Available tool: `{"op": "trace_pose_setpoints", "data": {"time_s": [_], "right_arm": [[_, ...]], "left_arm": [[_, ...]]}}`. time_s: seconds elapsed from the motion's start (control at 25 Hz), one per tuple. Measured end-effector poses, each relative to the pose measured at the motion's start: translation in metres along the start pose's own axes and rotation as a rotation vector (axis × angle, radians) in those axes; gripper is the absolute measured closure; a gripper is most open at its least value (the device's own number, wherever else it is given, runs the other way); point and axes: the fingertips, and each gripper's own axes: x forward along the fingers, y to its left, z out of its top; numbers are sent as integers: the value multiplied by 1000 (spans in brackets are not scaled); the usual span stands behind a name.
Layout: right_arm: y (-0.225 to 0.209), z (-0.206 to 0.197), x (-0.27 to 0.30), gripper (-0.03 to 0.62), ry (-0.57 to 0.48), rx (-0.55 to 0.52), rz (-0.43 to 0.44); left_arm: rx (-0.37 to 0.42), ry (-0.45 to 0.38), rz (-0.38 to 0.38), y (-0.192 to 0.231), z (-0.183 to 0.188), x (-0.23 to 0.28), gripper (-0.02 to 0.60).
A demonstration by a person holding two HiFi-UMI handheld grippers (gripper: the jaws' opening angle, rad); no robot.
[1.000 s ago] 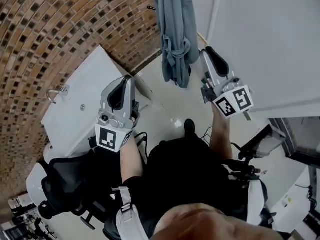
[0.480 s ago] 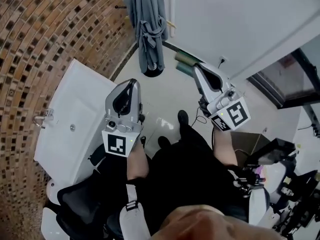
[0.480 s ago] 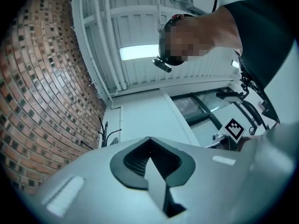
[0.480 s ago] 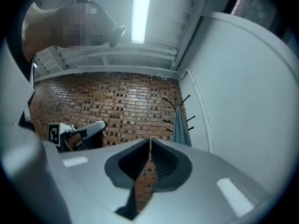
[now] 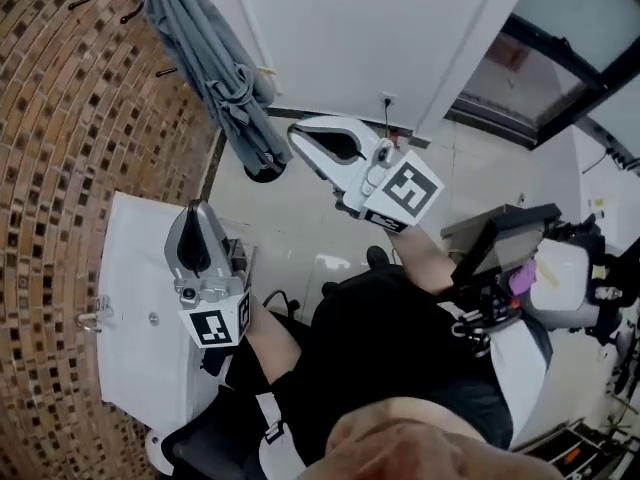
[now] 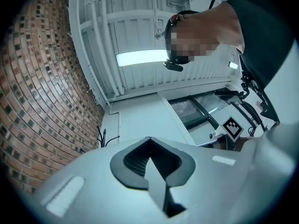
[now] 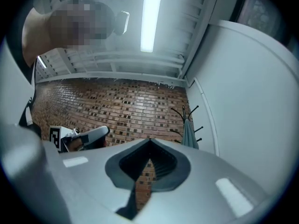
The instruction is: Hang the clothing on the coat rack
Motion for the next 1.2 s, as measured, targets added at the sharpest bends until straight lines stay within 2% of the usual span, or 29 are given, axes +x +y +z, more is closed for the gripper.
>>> {"op": "trace_pose_setpoints", "data": {"time_s": [0.16,0.32,0.64,0.84,1.2], "right_arm": [[-11,11,-18,594,-22,24,13],[-25,22,-32,594,-58,-1,26],[-49,37,-56,592,-91,24,93],[-53,38,-58,592,-107,-2,103],[-51,39,-59,592,-120,-9,154]], "left_arm": [[1,17,-27,-29,-1,18,578],[4,10,-55,-50,-1,35,578],[16,37,-40,-84,-11,62,578],[28,67,-62,-86,-15,69,578],[43,83,-31,-88,-13,70,578]]}}
